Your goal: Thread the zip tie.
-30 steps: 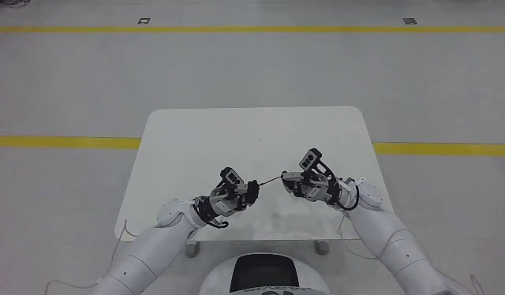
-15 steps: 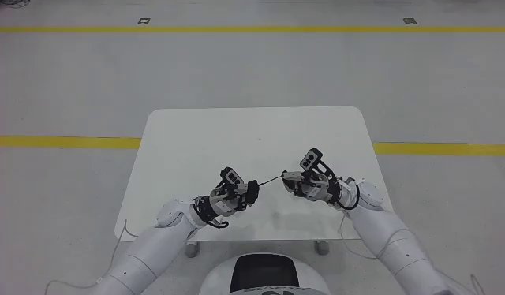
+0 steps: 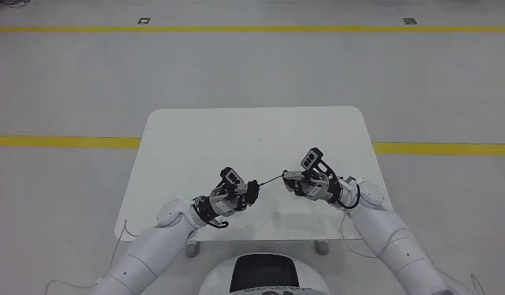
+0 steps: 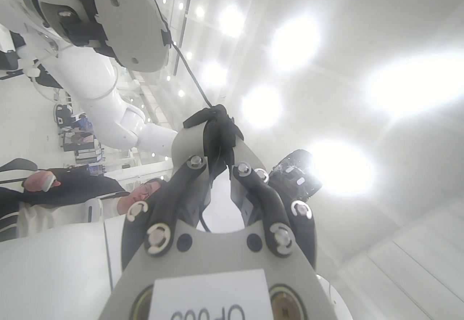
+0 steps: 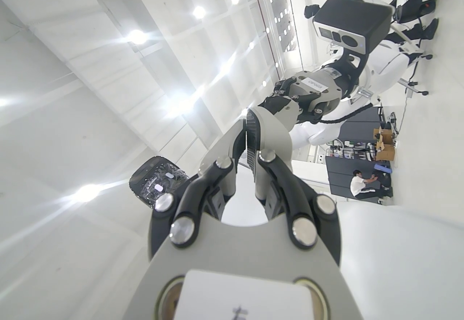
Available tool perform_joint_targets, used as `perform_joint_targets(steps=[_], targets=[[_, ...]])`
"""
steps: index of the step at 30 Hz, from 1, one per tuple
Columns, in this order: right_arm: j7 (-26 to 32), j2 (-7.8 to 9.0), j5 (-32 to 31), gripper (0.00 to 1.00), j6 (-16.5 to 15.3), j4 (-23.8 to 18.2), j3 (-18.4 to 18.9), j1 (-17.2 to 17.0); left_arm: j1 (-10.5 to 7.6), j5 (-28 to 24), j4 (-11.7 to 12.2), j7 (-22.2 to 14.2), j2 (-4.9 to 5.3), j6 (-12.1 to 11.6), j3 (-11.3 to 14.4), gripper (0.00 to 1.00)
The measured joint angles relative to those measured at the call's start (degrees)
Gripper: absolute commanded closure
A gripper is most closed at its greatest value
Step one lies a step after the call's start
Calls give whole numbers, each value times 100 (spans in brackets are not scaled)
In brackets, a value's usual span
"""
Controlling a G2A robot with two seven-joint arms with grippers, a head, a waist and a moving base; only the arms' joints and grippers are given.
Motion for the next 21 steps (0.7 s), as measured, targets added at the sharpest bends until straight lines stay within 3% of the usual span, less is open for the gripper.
perform_joint_targets(steps=[21], targets=[[4,-31,-18,100,-3,117,-12,20,0,0,0,0,0,0,0,100]])
